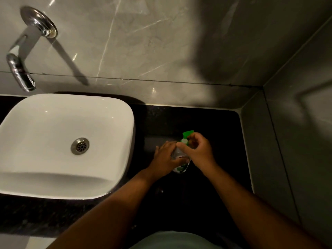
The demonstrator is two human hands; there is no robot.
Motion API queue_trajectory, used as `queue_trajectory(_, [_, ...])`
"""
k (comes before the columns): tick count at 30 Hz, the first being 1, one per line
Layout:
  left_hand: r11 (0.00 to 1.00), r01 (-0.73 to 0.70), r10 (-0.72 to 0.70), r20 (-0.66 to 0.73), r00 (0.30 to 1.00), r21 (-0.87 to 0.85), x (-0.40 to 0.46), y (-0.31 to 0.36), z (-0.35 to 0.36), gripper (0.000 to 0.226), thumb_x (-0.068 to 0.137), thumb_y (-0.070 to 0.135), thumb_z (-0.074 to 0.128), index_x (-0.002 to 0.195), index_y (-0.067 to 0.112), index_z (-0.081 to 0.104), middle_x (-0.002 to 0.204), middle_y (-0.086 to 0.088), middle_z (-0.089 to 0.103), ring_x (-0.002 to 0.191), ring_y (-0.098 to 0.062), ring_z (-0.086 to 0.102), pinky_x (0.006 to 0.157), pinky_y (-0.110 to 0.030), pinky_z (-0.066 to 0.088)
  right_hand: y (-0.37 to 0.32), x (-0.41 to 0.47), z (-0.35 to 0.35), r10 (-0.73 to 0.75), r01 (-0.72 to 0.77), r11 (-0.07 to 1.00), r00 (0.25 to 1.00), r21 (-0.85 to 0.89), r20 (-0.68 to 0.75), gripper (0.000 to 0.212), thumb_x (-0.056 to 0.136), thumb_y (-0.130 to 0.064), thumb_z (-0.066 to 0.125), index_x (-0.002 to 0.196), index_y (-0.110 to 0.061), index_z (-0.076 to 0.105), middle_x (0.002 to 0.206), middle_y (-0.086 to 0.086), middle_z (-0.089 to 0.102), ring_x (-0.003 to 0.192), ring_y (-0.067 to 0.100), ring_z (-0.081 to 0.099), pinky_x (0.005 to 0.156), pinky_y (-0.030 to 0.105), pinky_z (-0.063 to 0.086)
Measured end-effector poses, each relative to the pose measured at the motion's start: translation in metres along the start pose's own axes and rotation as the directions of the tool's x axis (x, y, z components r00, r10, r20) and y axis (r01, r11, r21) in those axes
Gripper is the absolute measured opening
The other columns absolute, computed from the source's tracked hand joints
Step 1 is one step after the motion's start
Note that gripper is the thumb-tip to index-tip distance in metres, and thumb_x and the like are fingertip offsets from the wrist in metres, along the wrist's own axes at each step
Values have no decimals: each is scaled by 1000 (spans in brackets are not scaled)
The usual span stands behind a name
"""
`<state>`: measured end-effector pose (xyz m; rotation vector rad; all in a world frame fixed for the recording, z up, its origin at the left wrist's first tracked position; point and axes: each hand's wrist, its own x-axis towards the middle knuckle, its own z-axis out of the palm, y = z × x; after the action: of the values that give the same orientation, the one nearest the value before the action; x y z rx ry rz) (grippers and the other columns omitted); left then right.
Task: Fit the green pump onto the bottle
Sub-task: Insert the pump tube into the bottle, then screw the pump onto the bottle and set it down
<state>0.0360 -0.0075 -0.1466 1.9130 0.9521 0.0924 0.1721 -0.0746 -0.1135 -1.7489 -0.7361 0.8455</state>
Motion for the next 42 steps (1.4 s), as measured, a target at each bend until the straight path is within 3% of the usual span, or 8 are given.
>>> queue_trajectory(5, [999,-1,3,-27,1000,37,-1,-3,1,72,76,71,60,136,34,47,144,10,46,142,-17,27,115,-60,2,1,-6,-2,12,-12,1000,1000,-26,19,32,74,-18,83,91,-36,63,90,-18,66,81,-18,61,67,2,46])
queue_trajectory(13, [1000,-31,31,-59,998,-3,-1,-8,6,60,67,84,55,117,52,47,123,23,49,122,0,39,113,-55,1,-6,-3,5,83,-93,976,995,-198,-58,46,62,-39,88,88,-18,56,77,-9,61,66,2,58,55,15,46])
queue_trajectory(18, [999,-29,33,-101,994,37,-2,-8,4,78,63,89,51,126,44,48,125,21,49,126,-7,42,113,-56,4,-1,-7,0,11,-16,996,999,86,53,52,76,-6,80,117,-24,54,107,-8,68,102,1,67,83,15,53])
queue_trajectory(22, [999,-48,48,-65,997,3,-4,-6,4,64,68,81,58,122,48,49,129,23,48,130,-5,38,114,-58,-1,-3,-7,2,26,-26,999,999,24,-20,58,66,-14,88,113,-22,55,92,-1,64,79,-8,63,70,9,50])
queue_trajectory(27, [999,-24,22,-92,996,-25,-6,-2,3,70,67,86,52,124,45,50,123,21,50,125,-6,42,112,-57,3,0,-10,-2,17,-24,997,996,77,93,60,77,-1,77,127,-21,50,112,-5,63,98,-13,62,81,9,50])
queue_trajectory(33, [999,-37,37,-78,996,-5,-8,2,2,62,72,75,59,122,38,53,119,16,54,121,-11,46,113,-57,7,-4,-11,-4,-16,16,1000,1000,-25,3,63,67,-10,87,120,-17,53,92,1,59,83,4,58,71,12,48])
queue_trajectory(37, [1000,-5,7,-90,996,25,-7,0,2,71,69,78,57,128,38,50,124,13,53,126,-15,44,113,-58,9,-4,-12,-9,-7,3,999,995,48,101,64,78,-1,76,134,-12,47,114,-6,61,103,-5,62,86,10,49])
queue_trajectory(42, [1000,-25,26,-60,998,13,-5,-4,3,62,72,76,60,123,44,49,123,18,52,122,-8,44,113,-59,7,-4,-6,-9,-24,23,1000,997,15,67,60,70,-1,83,121,-14,54,90,-3,64,82,-2,63,75,10,48])
